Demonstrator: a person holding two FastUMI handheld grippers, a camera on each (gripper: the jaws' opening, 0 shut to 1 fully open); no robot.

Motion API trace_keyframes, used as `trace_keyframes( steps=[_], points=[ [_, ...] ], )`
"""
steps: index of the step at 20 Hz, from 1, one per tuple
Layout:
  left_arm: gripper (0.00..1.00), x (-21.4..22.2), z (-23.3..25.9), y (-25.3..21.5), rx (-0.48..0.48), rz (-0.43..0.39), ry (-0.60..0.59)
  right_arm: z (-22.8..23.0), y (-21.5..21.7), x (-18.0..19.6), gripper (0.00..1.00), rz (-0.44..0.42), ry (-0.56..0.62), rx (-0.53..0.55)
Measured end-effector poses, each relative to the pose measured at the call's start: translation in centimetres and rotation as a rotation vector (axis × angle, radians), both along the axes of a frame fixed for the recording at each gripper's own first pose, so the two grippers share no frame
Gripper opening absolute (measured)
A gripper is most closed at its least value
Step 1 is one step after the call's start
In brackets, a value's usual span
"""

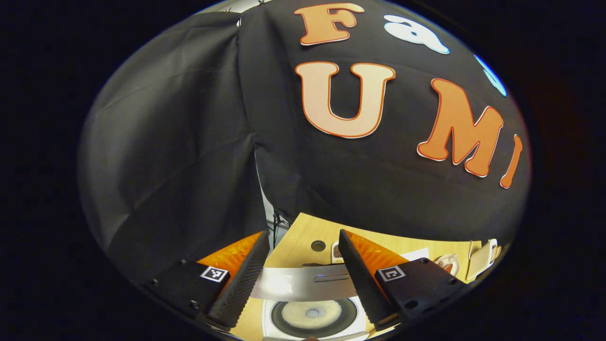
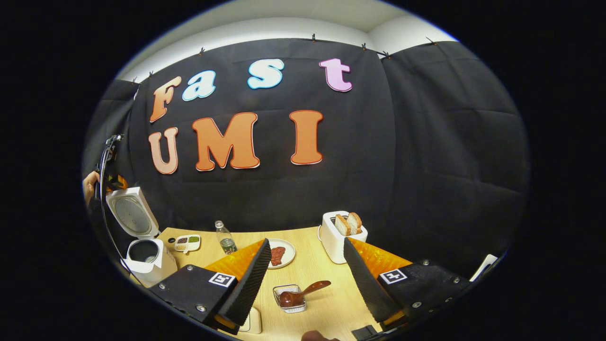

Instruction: Close the left gripper, press the button to open the rice cooker; take a wooden spoon from the chopstick holder with the right hand, scoop a spoonful of rice and pour it into the rice cooker, then put the wooden spoon back into the chopstick holder.

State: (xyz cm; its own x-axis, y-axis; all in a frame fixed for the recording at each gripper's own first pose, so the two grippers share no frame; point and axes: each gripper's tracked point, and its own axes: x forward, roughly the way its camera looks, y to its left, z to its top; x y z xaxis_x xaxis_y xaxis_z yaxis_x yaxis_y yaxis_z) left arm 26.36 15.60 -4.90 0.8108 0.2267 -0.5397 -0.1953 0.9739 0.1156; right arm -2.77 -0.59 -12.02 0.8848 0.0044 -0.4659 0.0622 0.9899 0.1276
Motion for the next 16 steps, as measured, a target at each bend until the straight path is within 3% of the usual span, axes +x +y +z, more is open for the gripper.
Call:
trace_keyframes(
  steps=[5,10,16],
  points=[
    [0.99,-3.0,-1.1,-0.8,-0.044,0.001,0.117,0.1,0.9,1.1,0.95,0.039,-0.011,0.033],
    [1.00,-8.3,-5.4,-2.8,-0.125,0.018,0.358,0.0,3.0,2.3,0.95,0.085,-0.021,0.095],
    [0.99,-13.7,-10.2,-3.0,-0.147,0.024,0.570,-0.3,4.5,3.0,0.95,0.145,-0.024,0.106]
  ],
)
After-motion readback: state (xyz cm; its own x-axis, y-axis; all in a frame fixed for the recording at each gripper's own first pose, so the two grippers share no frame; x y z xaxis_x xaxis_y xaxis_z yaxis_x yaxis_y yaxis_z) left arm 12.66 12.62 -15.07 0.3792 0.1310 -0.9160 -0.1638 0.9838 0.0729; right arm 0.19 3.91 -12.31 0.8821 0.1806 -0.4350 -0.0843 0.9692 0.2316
